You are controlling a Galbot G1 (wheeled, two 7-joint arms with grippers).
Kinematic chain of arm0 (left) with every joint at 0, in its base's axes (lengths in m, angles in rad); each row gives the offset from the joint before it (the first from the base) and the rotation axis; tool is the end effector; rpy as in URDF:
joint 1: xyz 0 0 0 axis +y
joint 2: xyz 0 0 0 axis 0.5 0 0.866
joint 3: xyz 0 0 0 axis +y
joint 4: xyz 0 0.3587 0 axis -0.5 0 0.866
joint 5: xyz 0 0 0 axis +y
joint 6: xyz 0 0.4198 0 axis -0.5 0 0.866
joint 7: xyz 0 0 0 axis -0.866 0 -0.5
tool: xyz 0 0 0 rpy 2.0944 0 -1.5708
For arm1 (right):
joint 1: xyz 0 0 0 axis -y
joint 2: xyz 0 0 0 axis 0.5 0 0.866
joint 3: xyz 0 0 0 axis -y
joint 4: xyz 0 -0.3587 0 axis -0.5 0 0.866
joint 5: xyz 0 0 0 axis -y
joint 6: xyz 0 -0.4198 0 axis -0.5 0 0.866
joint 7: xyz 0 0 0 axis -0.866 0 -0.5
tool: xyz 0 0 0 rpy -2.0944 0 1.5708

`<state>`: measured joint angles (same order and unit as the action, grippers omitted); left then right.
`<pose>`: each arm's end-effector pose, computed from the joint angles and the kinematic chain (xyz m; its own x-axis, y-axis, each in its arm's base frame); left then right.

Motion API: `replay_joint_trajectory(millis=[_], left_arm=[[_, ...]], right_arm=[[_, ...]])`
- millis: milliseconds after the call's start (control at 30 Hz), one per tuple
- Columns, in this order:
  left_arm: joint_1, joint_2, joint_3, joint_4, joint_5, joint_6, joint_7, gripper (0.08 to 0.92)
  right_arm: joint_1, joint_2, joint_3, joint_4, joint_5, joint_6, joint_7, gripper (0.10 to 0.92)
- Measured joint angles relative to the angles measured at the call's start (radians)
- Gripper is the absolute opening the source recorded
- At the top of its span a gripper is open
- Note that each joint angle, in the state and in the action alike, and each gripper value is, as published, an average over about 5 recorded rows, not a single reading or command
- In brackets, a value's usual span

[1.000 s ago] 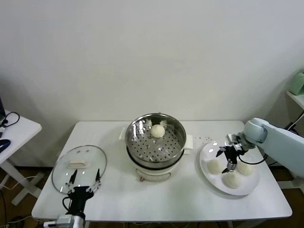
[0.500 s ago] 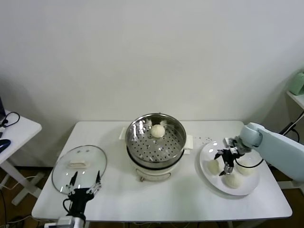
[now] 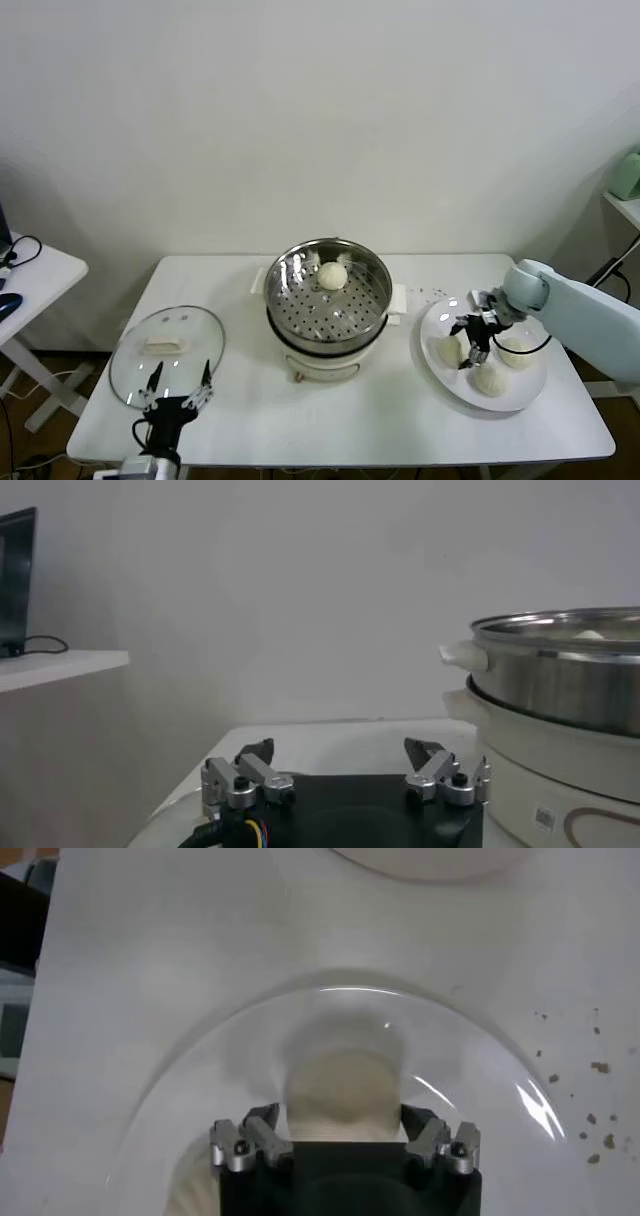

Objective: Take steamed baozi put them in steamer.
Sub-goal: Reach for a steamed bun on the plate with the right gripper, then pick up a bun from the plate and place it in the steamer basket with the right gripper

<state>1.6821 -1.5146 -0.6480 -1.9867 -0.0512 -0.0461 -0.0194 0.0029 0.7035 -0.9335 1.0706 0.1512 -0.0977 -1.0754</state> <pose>0.1964 0.0582 -0.3758 -0.9809 -0.1075 0.1619 -0.0969 0.9927 0.0718 0.5772 -0.1903 -0.2828 -0.0431 -0.2429 0.9691 -0.9991 0.0129 -0.0412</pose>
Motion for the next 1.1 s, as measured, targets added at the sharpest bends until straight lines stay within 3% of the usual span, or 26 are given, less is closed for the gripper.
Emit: replay_joint_trajectory(millis=[333,633,1100], left_arm=[[0.002,-0.001,0.0,-0.001,0.0,0.0,-0.001,0.823],[0.002,-0.001,0.0,-0.007,0.0,-0.001,-0.002,0.823],[-0.005,0.001,0.014,-0.025,0.0,0.005,-0.002,0.823]], right_arm=[[0.003,-0.008,0.001,-0.002,0.014,-0.005,0.001,0.682],[0.046,-0.026,-0.023,0.02,0.065,-0.023,0.01,0.679],[0.455,-0.011,-0.31,0.058,0.418,-0.089,0.002,0.684]])
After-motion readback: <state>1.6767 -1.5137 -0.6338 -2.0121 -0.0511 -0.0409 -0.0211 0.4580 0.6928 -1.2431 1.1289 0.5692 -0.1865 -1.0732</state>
